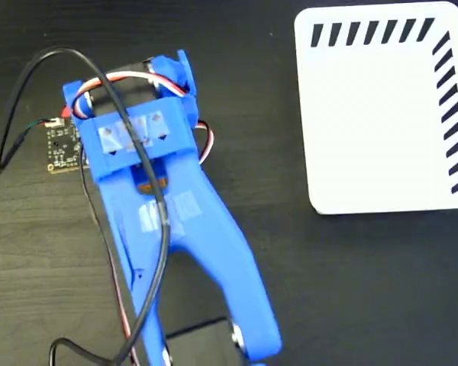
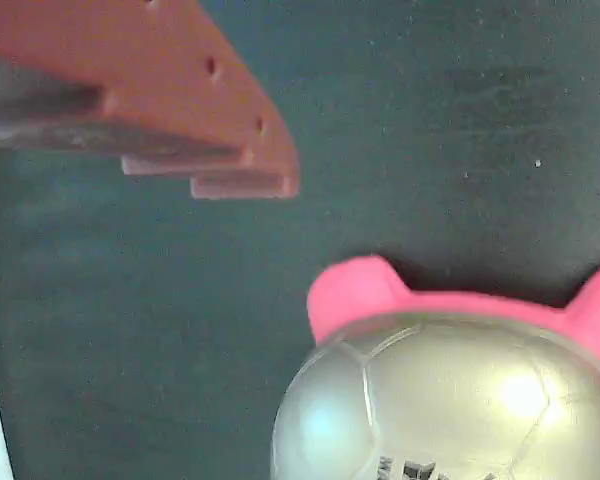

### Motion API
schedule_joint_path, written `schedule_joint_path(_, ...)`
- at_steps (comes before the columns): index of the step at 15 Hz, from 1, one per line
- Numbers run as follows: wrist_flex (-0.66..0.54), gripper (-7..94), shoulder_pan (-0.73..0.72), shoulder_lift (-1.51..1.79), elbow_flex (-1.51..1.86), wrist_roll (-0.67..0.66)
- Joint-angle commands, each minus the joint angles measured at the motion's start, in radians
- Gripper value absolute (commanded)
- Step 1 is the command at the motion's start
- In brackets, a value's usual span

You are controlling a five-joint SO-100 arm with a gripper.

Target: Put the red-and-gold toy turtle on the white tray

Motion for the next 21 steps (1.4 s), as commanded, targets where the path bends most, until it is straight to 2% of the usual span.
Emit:
schedule_joint_path(1, 0.006, 54, -0.012, 0.031, -0.057, 0.003)
schedule_joint_path(5, 0.009, 55, -0.017, 0.031, -0.058, 0.006)
schedule_joint_path(6, 0.009, 62, -0.018, 0.023, -0.061, 0.005)
schedule_joint_path(16, -0.049, 62, -0.028, -0.192, -0.135, 0.031)
schedule_joint_path(18, -0.071, 71, -0.028, -0.219, -0.153, 0.037)
schedule_joint_path(21, -0.087, 71, -0.035, -0.247, -0.163, 0.054)
